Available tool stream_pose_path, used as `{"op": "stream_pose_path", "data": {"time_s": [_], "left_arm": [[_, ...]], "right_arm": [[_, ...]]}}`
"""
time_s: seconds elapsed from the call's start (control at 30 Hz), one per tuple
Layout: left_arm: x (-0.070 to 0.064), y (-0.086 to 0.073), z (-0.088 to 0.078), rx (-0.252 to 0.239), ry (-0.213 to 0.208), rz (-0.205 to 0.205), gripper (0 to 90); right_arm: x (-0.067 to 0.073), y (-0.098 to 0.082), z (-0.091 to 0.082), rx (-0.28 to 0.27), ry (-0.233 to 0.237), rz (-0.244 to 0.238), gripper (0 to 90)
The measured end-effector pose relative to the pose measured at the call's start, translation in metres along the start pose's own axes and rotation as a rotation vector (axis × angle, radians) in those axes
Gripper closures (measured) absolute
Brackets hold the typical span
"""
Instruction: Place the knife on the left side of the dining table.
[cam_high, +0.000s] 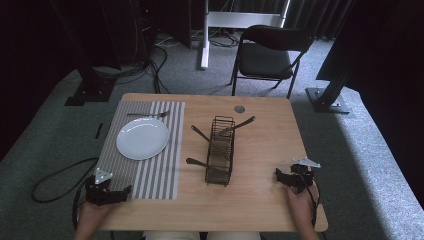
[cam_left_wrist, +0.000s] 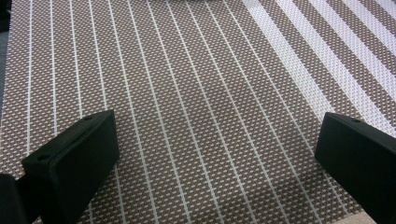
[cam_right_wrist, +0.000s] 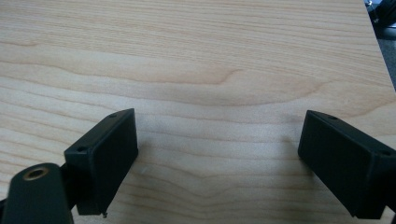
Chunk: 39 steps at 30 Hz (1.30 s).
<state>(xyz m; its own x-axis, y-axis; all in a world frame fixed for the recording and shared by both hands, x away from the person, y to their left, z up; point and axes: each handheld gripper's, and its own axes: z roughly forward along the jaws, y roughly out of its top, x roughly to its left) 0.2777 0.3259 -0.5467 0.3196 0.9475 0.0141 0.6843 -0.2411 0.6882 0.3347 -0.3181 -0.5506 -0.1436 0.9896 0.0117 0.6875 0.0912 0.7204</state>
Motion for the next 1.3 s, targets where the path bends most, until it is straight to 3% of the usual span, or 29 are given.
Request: {"op": "stream_pose_path", "data": {"time_s": [0.63, 0.73, 0.83, 0.93, 1.07, 1.17, 1.3], "left_arm": [[0.0, 0.0, 0.0, 0.0, -0.003, 0.005, 0.0], [-0.005, -0.002, -0.003, -0.021, 0.027, 0.043, 0.6], [0.0, -0.001, -0.002, 0.002, -0.019, 0.014, 1.6], [0.001, 0.0, -0.003, 0.011, -0.027, 0.014, 1.6], [0.001, -0.001, -0.006, -0.023, -0.052, -0.01, 1.7], [-0.005, 0.001, -0.007, -0.007, -0.044, 0.017, 1.7], [-0.011, 0.004, -0.007, -0.002, -0.076, 0.015, 1.7]], "right_arm": [[0.0, 0.0, 0.0, 0.0, -0.001, 0.002, 11.1], [0.0, 0.0, 0.0, 0.0, -0.001, 0.002, 11.1], [0.0, 0.0, 0.0, 0.0, -0.001, 0.001, 11.1], [0.0, 0.0, 0.0, 0.0, -0.001, 0.001, 11.1], [0.0, 0.0, 0.0, -0.001, -0.002, 0.001, 11.1], [0.0, 0.0, 0.0, -0.001, -0.002, 0.002, 11.2], [0.0, 0.0, 0.0, -0.001, -0.002, 0.002, 11.2]]}}
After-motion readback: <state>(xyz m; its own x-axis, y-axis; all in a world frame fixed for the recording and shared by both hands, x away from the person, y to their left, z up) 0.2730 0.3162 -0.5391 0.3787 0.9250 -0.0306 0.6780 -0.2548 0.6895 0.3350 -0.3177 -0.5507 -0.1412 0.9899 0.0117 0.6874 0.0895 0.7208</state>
